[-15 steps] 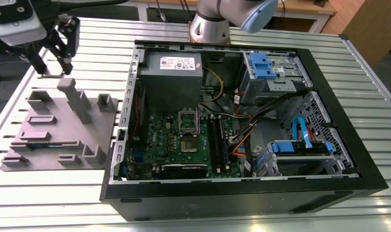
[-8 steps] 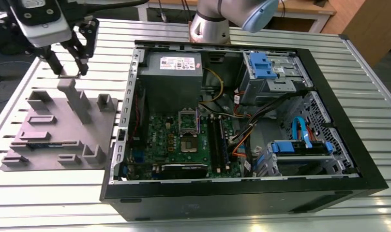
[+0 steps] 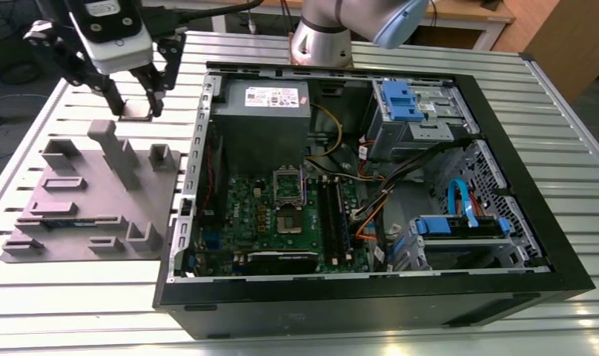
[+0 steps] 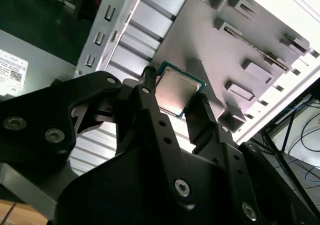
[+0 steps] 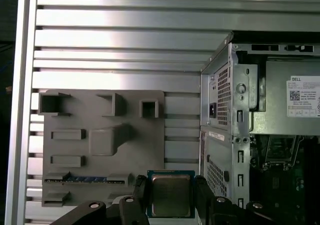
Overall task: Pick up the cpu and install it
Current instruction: 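Pick up the cpu and move it towards the insertion slot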
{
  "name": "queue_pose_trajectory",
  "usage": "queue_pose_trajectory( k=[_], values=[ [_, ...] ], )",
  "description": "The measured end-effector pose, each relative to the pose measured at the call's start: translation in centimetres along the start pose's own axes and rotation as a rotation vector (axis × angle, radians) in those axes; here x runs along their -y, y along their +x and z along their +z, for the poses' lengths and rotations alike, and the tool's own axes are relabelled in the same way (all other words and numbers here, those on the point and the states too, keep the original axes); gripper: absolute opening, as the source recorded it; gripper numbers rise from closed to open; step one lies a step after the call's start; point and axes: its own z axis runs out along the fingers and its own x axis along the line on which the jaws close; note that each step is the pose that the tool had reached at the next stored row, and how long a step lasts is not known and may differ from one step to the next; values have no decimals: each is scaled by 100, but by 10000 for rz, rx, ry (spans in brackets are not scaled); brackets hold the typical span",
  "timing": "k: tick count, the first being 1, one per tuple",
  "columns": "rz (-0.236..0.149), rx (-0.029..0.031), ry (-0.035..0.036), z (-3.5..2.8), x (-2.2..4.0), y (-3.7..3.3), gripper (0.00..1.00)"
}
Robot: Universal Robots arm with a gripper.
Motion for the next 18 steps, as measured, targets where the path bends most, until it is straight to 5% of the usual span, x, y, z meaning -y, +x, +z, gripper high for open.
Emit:
queue_pose_trajectory(
  k=[18],
  values=[
    [4, -95, -1, -14, 12, -722, 48]
  ],
)
